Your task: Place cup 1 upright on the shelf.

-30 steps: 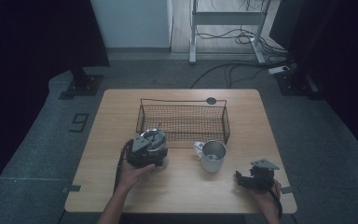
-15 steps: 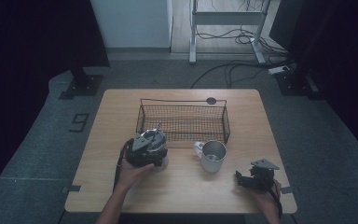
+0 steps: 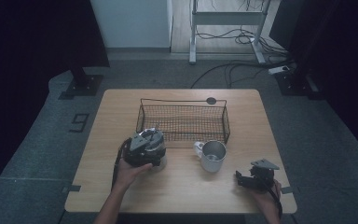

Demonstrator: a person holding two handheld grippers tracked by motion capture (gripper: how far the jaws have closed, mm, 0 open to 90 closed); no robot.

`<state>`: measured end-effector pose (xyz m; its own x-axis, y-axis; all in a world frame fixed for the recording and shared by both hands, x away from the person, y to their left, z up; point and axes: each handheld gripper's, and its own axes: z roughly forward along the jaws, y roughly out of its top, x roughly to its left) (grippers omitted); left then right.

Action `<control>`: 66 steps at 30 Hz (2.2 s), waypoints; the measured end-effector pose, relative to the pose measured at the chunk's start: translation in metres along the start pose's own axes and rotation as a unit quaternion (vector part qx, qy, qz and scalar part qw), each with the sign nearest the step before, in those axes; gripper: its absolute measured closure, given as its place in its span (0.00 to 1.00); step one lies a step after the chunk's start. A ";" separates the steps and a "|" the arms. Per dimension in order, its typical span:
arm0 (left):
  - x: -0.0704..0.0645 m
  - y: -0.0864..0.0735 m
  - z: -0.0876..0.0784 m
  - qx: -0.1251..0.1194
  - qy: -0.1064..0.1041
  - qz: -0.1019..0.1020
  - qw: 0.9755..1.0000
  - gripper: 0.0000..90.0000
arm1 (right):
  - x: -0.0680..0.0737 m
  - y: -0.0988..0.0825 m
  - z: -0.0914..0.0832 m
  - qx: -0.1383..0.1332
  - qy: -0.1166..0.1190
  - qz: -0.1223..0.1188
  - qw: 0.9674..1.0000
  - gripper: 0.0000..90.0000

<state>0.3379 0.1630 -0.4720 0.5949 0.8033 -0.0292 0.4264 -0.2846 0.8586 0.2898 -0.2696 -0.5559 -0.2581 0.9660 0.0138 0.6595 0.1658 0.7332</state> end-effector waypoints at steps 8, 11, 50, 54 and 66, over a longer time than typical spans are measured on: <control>0.000 0.004 -0.005 -0.007 -0.002 0.002 1.000 0.04 | 0.000 0.000 0.000 0.000 0.000 0.000 1.000 0.10; 0.000 0.005 -0.007 -0.007 -0.005 0.000 1.000 0.04 | 0.000 0.000 0.000 0.000 0.000 0.000 1.000 0.10; 0.002 0.039 -0.029 -0.036 -0.008 0.007 0.999 0.04 | 0.000 0.000 0.000 0.000 0.000 0.000 1.000 0.10; 0.002 0.043 -0.030 -0.039 -0.009 0.007 0.999 0.04 | 0.000 0.000 0.000 0.000 0.000 0.000 1.000 0.10; 0.000 0.058 -0.029 -0.044 -0.008 0.013 0.999 0.04 | 0.000 0.000 0.000 -0.001 0.000 0.001 1.000 0.10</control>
<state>0.3428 0.1622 -0.4074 0.6165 0.7872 -0.0139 0.3491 -0.2574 0.9010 0.2897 -0.2696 -0.5559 -0.2562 0.9665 0.0150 0.6591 0.1633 0.7341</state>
